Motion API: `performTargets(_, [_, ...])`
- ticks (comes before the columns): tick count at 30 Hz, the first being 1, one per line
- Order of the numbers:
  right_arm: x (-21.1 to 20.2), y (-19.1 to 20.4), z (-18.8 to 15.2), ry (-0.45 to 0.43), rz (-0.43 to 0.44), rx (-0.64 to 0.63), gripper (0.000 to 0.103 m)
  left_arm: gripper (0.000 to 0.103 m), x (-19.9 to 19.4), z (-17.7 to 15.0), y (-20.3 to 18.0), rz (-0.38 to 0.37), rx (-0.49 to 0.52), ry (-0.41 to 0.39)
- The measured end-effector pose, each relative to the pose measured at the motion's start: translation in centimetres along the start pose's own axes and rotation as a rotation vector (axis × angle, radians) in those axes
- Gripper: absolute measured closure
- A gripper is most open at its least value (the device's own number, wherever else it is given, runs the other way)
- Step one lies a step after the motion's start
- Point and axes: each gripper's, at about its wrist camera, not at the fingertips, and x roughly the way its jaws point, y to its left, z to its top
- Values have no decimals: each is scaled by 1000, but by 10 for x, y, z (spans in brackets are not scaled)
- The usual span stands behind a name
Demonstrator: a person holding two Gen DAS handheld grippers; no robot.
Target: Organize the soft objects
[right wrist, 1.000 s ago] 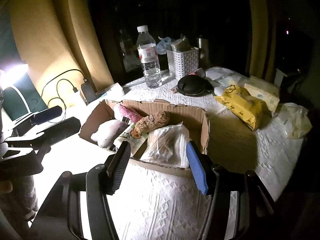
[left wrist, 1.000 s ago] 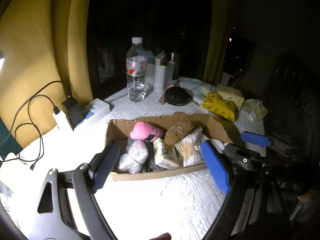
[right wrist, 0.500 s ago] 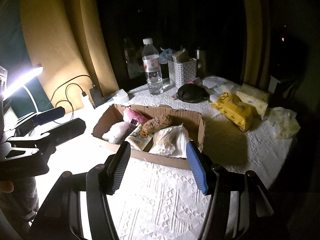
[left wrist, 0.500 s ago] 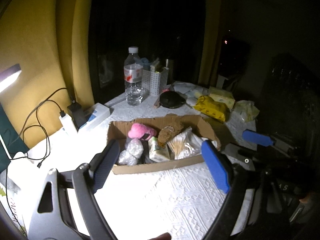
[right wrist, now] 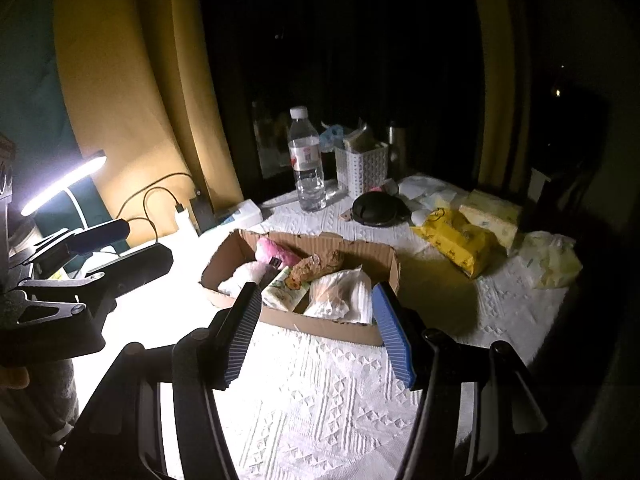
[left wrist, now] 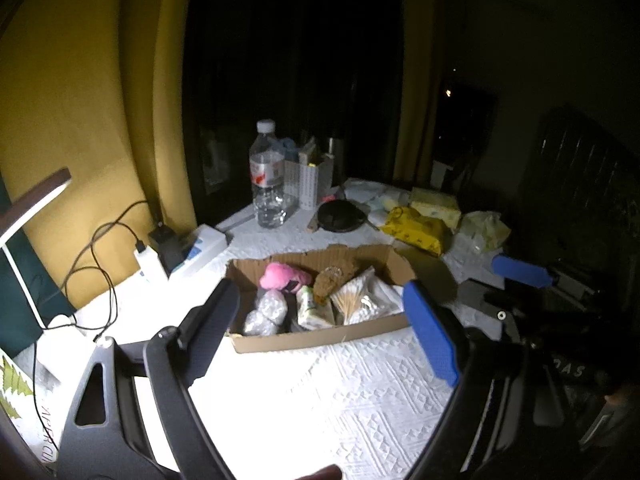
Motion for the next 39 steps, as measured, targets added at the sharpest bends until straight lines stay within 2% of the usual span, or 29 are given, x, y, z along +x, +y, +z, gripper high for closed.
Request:
performTargets(11, [-22, 1, 16, -34, -13, -4, 42, 17, -20, 20, -3, 20, 18, -18])
performTargets(17, [-25, 1, 24, -4, -24, -5, 38, 17, -29, 32, -9, 41, 52, -6])
performTargets(25, [-40, -4, 37, -33, -57, -6, 38, 17, -43, 49, -10, 57, 40, -40])
performTargets(31, [-48, -4, 40, -53, -61, -8, 37, 17, -54, 52, -12, 87, 40, -71])
performTargets(39, [-49, -4, 41, -55, -49, -10, 37, 17, -62, 51, -11, 88, 25, -86])
